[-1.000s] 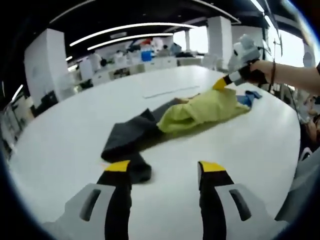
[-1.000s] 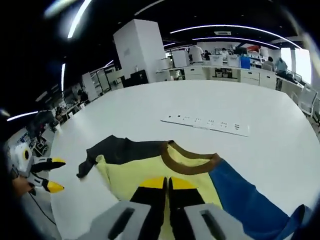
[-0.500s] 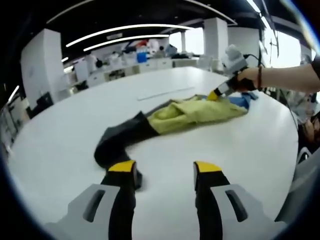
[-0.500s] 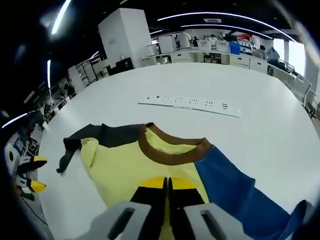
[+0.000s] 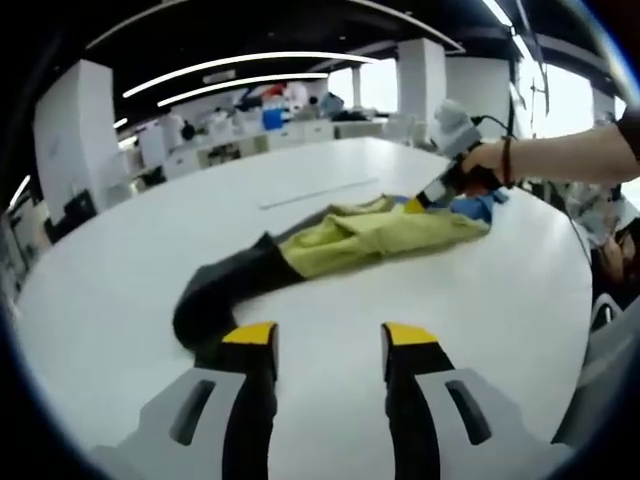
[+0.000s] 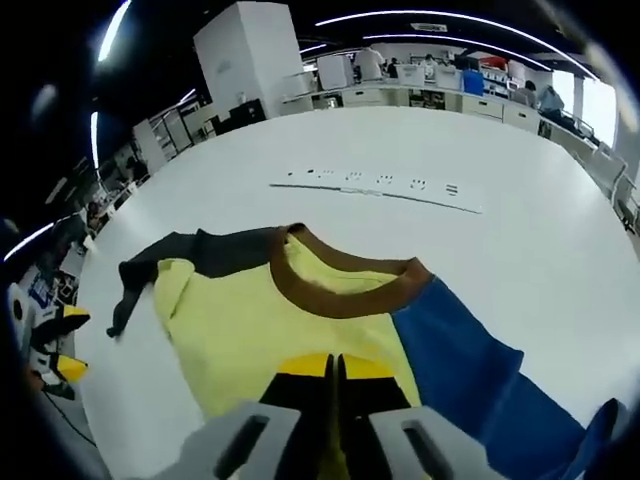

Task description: Fold the garment on the visible template until the final outline fits inside the template.

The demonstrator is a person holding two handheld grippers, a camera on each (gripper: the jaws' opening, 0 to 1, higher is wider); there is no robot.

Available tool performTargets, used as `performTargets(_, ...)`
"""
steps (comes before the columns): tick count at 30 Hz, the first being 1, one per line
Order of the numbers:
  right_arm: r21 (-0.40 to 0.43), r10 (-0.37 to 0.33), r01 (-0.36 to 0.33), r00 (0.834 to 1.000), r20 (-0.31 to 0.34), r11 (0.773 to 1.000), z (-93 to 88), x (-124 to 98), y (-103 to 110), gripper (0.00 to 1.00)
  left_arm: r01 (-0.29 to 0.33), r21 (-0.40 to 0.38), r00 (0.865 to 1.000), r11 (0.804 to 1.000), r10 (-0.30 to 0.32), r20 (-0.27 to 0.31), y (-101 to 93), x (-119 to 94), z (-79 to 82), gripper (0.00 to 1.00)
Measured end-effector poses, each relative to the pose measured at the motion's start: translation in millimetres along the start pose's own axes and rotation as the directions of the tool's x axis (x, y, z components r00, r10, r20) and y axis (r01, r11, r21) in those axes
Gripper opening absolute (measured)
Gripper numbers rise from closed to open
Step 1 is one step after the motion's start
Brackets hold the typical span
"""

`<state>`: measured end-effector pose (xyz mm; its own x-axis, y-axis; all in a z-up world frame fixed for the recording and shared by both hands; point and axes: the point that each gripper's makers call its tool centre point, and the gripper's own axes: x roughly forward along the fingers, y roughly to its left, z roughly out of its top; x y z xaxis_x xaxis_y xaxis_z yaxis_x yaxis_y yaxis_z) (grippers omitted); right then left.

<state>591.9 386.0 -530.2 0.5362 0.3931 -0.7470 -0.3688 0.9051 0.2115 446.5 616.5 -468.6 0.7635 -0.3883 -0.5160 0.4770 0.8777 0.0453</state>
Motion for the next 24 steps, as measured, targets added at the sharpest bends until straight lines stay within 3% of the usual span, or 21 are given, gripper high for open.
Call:
performTargets(5,0.055,-0.001,-0.002,0.999,0.054,0.998,15.0,-14.0,-2.1,0.36,0.013,0.006,1.0,1.0,-0.013,0.0,-4.2,0.8,1.0,0.37)
performTargets(8,0.047,-0.01,0.005,0.996,0.092,0.999,26.1,-29.2,-3.4,0.44,0.021,0.009,1.0,1.0,-0.021,-0.002,-6.6,3.3,1.8,0.37)
performTargets(14,0.017,-0.002,0.0,0.994,0.105,1.0,28.8,-54.0,-4.8,0.52,0.044,0.009,0.999,0.999,-0.045,0.01,-14.8,11.4,9.1,0.34)
performTargets(24,-0.02,-0.005,0.008,0.993,0.118,1.0,14.0,-87.2,-12.3,0.52,0.083,-0.032,0.996,0.996,-0.082,0.032,-27.7,34.8,21.8,0.32)
